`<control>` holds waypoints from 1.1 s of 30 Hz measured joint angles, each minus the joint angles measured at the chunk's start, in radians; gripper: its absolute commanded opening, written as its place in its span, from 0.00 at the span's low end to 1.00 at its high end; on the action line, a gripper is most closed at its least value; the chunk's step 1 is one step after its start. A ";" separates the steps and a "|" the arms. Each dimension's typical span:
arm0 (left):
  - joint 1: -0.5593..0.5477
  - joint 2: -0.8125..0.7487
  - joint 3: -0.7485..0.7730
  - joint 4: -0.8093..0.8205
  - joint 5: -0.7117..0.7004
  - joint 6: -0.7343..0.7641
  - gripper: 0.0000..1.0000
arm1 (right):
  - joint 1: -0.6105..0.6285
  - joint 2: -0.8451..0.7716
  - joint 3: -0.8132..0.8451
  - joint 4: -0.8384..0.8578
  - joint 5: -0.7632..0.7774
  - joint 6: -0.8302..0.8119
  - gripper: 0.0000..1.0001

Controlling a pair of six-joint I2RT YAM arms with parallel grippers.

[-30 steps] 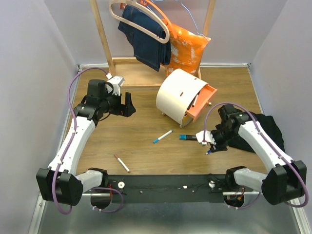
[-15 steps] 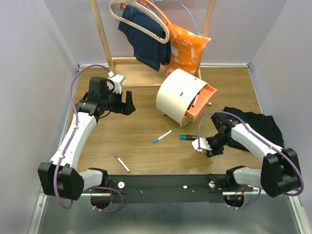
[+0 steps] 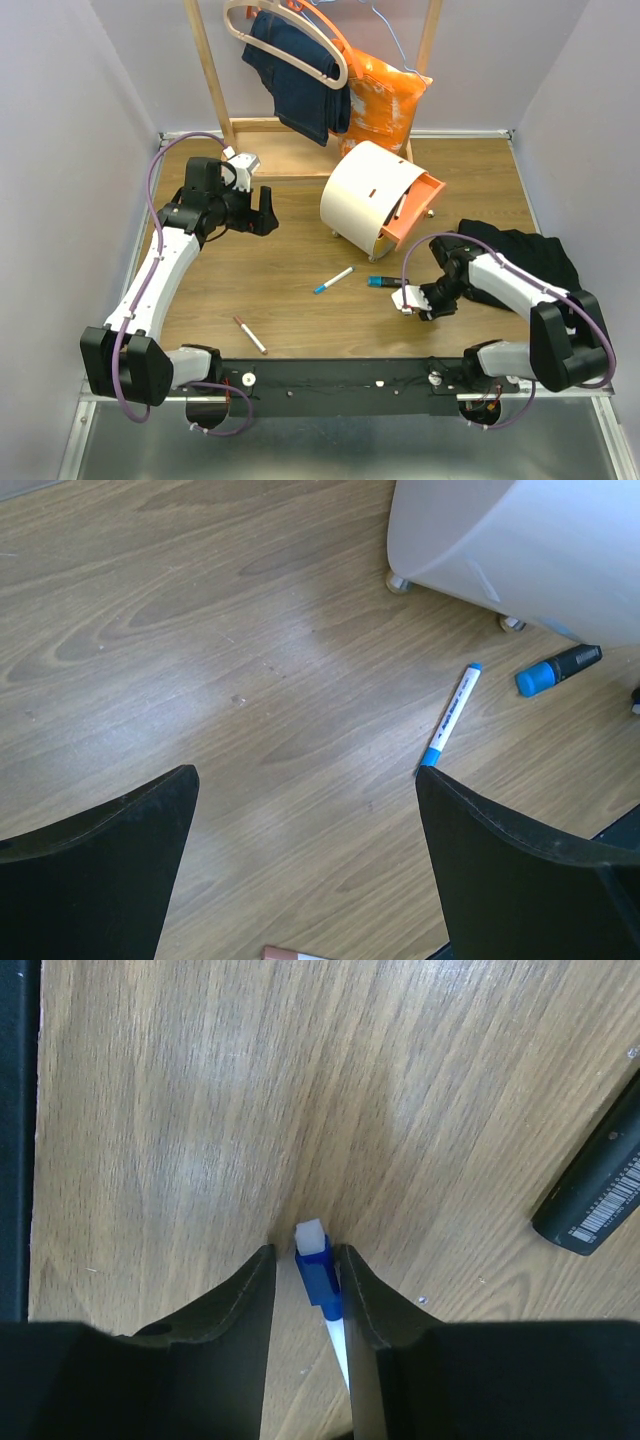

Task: Sort the stationery into containers
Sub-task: Pick up the pen from the center of the board, then place the pen in the drawer.

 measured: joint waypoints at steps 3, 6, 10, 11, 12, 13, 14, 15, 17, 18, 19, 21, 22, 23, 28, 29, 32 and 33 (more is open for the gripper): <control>0.000 0.000 0.000 0.004 0.000 -0.003 0.99 | 0.000 -0.003 -0.001 0.000 0.002 0.000 0.16; 0.000 0.000 0.000 0.010 0.000 -0.014 0.99 | 0.000 -0.023 -0.010 0.000 0.011 0.008 0.07; 0.000 0.000 0.000 0.029 -0.001 -0.034 0.99 | 0.009 -0.090 -0.010 -0.013 0.039 0.051 0.06; 0.000 0.000 0.000 0.037 -0.001 -0.042 0.99 | 0.010 -0.132 -0.002 -0.023 0.040 0.059 0.06; 0.000 0.000 0.000 0.042 -0.001 -0.045 0.99 | 0.011 -0.158 0.010 -0.043 0.043 0.064 0.05; 0.000 0.000 0.000 0.050 0.000 -0.050 0.99 | 0.011 -0.199 0.047 -0.089 0.041 0.074 0.05; 0.000 0.000 0.000 0.055 0.000 -0.055 0.99 | 0.012 -0.231 0.093 -0.119 0.039 0.084 0.04; 0.000 0.000 0.000 0.060 0.000 -0.060 0.99 | 0.013 -0.255 0.130 -0.138 0.036 0.094 0.04; 0.000 -0.002 0.000 0.069 0.000 -0.067 0.99 | 0.013 -0.297 0.263 -0.188 0.010 0.134 0.04; 0.000 -0.005 0.000 0.075 0.001 -0.071 0.99 | 0.013 -0.308 0.355 -0.199 -0.006 0.175 0.04; 0.000 -0.007 0.000 0.081 0.001 -0.074 0.99 | 0.013 -0.311 0.431 -0.193 -0.021 0.216 0.04; 0.000 -0.013 0.000 0.091 0.005 -0.083 0.99 | 0.013 -0.296 0.594 -0.175 -0.047 0.325 0.04; 0.000 -0.015 0.000 0.093 0.007 -0.085 0.99 | 0.013 -0.287 0.657 -0.151 -0.056 0.362 0.04; 0.000 -0.019 0.000 0.098 0.010 -0.089 0.99 | 0.013 -0.277 0.685 -0.137 -0.058 0.387 0.04; 0.000 -0.041 0.000 0.103 0.020 -0.101 0.99 | 0.013 -0.167 0.889 -0.072 -0.059 0.467 0.04; 0.000 -0.046 0.000 0.103 0.021 -0.103 0.99 | 0.013 -0.144 0.912 -0.059 -0.058 0.463 0.04; 0.000 -0.067 -0.003 0.108 0.027 -0.111 0.99 | 0.013 -0.066 0.950 -0.050 -0.049 0.390 0.04; 0.000 -0.073 -0.005 0.109 0.027 -0.113 0.99 | 0.013 -0.050 0.954 -0.051 -0.047 0.366 0.04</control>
